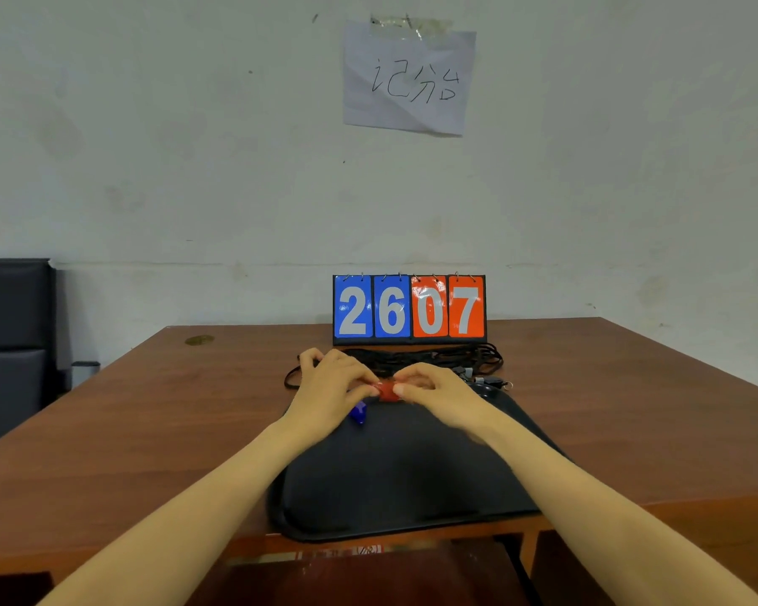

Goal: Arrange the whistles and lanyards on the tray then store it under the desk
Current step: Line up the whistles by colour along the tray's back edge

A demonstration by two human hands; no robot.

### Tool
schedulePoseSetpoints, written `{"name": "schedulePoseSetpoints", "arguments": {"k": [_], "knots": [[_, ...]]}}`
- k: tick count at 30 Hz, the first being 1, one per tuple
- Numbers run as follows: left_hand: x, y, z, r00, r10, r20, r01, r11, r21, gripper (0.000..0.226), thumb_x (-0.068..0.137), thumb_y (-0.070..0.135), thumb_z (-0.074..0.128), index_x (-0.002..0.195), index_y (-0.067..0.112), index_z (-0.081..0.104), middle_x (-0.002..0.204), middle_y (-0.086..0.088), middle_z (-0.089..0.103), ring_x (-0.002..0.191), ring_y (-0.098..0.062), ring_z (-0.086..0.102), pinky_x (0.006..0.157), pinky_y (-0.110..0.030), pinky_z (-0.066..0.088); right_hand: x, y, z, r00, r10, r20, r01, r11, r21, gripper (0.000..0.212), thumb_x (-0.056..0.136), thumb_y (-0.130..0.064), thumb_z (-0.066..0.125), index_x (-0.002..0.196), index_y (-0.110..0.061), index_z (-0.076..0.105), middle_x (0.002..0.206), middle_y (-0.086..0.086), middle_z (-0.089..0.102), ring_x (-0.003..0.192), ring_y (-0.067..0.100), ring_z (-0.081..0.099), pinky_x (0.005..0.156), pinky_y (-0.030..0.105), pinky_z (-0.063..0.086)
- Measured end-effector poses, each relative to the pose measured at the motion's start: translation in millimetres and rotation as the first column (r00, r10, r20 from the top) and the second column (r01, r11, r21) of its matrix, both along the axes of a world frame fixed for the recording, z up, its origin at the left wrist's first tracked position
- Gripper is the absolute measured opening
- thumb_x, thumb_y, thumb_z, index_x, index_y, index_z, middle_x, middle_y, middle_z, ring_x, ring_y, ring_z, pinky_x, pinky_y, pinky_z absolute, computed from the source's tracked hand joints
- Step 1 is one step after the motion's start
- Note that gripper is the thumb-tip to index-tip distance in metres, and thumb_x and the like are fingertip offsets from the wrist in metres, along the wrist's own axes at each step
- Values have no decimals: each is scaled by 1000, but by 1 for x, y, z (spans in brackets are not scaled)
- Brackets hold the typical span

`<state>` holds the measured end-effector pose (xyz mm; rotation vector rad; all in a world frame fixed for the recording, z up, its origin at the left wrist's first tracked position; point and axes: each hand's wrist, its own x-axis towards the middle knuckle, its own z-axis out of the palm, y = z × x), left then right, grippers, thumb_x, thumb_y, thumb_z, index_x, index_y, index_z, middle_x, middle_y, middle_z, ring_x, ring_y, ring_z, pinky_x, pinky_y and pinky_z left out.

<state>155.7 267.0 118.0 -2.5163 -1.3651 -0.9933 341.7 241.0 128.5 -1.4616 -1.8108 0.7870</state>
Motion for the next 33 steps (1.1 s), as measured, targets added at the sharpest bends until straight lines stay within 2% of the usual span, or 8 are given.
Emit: {"name": "schedulePoseSetpoints", "arguments": {"k": [3, 7, 16, 20, 22, 27, 30, 33], "knots": [[3, -3, -3, 981, 143, 133, -141, 990, -21, 21, 88, 42, 57, 100, 29, 67, 102, 14, 64, 107, -5, 46, 96, -30, 20, 1, 2, -3, 992, -123, 36, 122, 992, 20, 42, 88, -35, 61, 125, -19, 52, 123, -2, 58, 108, 10, 53, 88, 25, 41], [14, -7, -9, 961, 181, 211, -182, 983, -12, 19, 87, 43, 58, 96, 28, 67, 98, 13, 65, 103, -6, 50, 96, -30, 21, -9, 3, -6, 988, -133, -76, 134, 991, 14, 44, 86, -35, 63, 124, -18, 50, 117, -1, 59, 102, 10, 53, 81, 23, 41], [27, -10, -19, 955, 162, 250, -178, 983, 43, 15, 87, 39, 58, 91, 25, 64, 93, 11, 62, 85, 0, 39, 85, -21, 17, -26, 7, -7, 896, -178, -408, 174, 984, -48, 10, 88, -24, 62, 95, -18, 58, 97, -1, 62, 90, 12, 59, 70, 20, 44], [26, -11, -21, 948, 145, 284, -151, 988, 1, 17, 87, 39, 59, 97, 26, 64, 95, 13, 64, 87, -1, 44, 87, -21, 16, -26, 10, -9, 821, -202, -534, 124, 976, -179, 17, 87, -21, 64, 102, -15, 62, 106, 5, 67, 101, 16, 60, 98, 41, 44], [25, -8, -22, 944, 127, 306, -127, 992, -21, 19, 85, 40, 62, 99, 27, 63, 95, 13, 66, 91, -1, 52, 90, -21, 18, -26, 12, -9, 815, -200, -544, 112, 975, -190, 22, 85, -20, 66, 106, -15, 62, 108, 5, 67, 104, 18, 60, 100, 42, 43], [25, -2, -18, 933, 114, 341, -72, 988, -134, 25, 87, 31, 60, 112, 27, 60, 97, 10, 70, 95, -5, 63, 103, -25, 30, -27, 13, -5, 867, -147, -477, 111, 988, -104, 11, 86, -22, 64, 95, -21, 56, 97, -3, 62, 89, 9, 57, 76, 23, 46], [26, 2, -12, 859, 119, 498, 26, 961, -275, 23, 89, 24, 59, 111, 23, 65, 101, 6, 71, 96, -7, 64, 100, -38, 47, -27, 13, -2, 910, -64, -409, 71, 998, 1, 27, 85, -23, 66, 110, -20, 56, 106, -2, 61, 99, 12, 57, 71, 18, 43], [22, -1, 2, 703, 154, 695, 258, 855, -450, 25, 89, 22, 58, 114, 18, 65, 110, 1, 68, 106, -13, 61, 91, -30, 49, -23, 13, 1, 921, -20, -388, 39, 999, 39, 36, 86, -21, 65, 120, -19, 56, 112, 3, 63, 107, 16, 58, 80, 24, 46]]}}
